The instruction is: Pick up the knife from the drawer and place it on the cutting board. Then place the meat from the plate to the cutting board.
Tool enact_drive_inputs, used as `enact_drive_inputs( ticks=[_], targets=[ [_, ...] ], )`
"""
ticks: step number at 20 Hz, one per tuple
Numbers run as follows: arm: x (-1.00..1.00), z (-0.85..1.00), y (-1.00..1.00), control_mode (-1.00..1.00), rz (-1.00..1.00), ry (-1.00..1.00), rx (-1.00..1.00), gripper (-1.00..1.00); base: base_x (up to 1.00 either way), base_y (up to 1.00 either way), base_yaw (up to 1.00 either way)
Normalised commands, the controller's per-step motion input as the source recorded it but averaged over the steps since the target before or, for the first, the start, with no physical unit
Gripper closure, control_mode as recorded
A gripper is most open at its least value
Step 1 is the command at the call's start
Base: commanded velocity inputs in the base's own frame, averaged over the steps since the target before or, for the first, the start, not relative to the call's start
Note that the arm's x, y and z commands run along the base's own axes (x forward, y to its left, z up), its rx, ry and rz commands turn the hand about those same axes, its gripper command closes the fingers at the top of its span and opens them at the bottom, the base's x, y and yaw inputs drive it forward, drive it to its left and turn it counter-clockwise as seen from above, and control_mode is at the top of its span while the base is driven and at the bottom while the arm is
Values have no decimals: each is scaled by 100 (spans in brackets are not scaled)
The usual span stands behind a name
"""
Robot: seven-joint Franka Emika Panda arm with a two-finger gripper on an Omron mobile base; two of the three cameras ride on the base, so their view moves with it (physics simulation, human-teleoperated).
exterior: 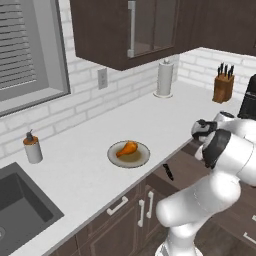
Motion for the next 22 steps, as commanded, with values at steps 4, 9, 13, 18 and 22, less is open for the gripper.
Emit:
enact_drive_inputs(
  ticks=[4, 9, 13, 18, 22],
  targets=[
    [34, -43, -10, -100, 0, 1, 0, -100, 0, 0, 0],
    [31, -47, -13, -100, 0, 0, 0, -100, 0, 0, 0],
    [22, -48, -22, -100, 0, 0, 0, -100, 0, 0, 0],
    [22, -56, -16, -100, 1, 6, 0, -100, 0, 0, 0],
    [12, -81, -22, -100, 3, 9, 0, -100, 0, 0, 0]
  ],
)
